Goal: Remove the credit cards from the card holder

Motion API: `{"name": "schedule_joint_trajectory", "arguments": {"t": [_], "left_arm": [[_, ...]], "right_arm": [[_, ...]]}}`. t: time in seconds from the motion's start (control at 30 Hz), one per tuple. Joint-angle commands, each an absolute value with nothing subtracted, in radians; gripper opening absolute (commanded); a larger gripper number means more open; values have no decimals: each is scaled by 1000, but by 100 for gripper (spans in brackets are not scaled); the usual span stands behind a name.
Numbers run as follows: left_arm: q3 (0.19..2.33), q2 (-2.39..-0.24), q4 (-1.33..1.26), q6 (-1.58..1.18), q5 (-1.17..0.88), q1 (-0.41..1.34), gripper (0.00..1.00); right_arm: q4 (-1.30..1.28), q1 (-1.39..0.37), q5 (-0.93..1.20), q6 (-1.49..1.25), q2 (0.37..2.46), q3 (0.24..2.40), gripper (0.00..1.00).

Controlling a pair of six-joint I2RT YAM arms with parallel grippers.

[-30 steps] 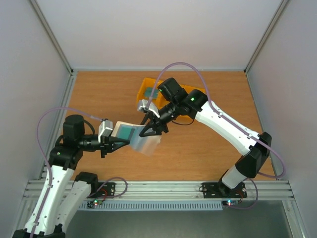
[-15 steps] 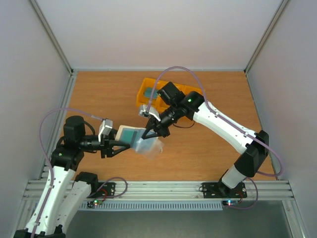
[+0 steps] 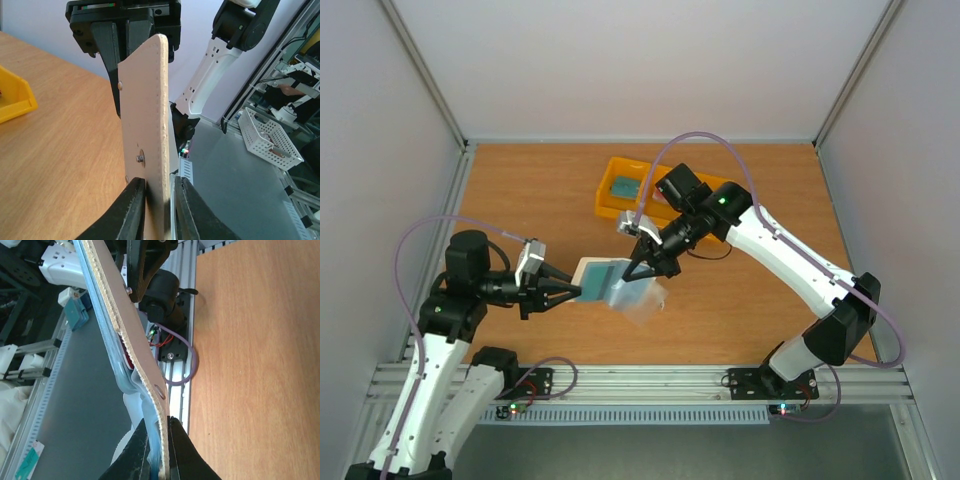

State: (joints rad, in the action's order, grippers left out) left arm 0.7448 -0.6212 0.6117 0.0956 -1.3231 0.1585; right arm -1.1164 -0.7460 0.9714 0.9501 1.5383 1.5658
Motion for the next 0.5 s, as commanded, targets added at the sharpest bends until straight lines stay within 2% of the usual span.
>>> {"name": "schedule_joint_trajectory", "arguments": {"t": [0.0, 0.37, 0.4, 0.47], "left_arm": [[776, -634, 627, 123, -1366, 162, 16], [731, -638, 523, 24, -1300, 165, 3], [727, -637, 517, 16, -1270, 166, 4], [717, -638, 512, -19, -1274, 169, 18]], "right_arm": [[-1164, -734, 992, 993, 1540, 1595, 1], [-1139, -737, 1041, 963, 1536, 1614, 1], [-1132, -744, 1042, 955, 1535, 1615, 1], [-1121, -751, 1033, 948, 1534, 1617, 1]]}}
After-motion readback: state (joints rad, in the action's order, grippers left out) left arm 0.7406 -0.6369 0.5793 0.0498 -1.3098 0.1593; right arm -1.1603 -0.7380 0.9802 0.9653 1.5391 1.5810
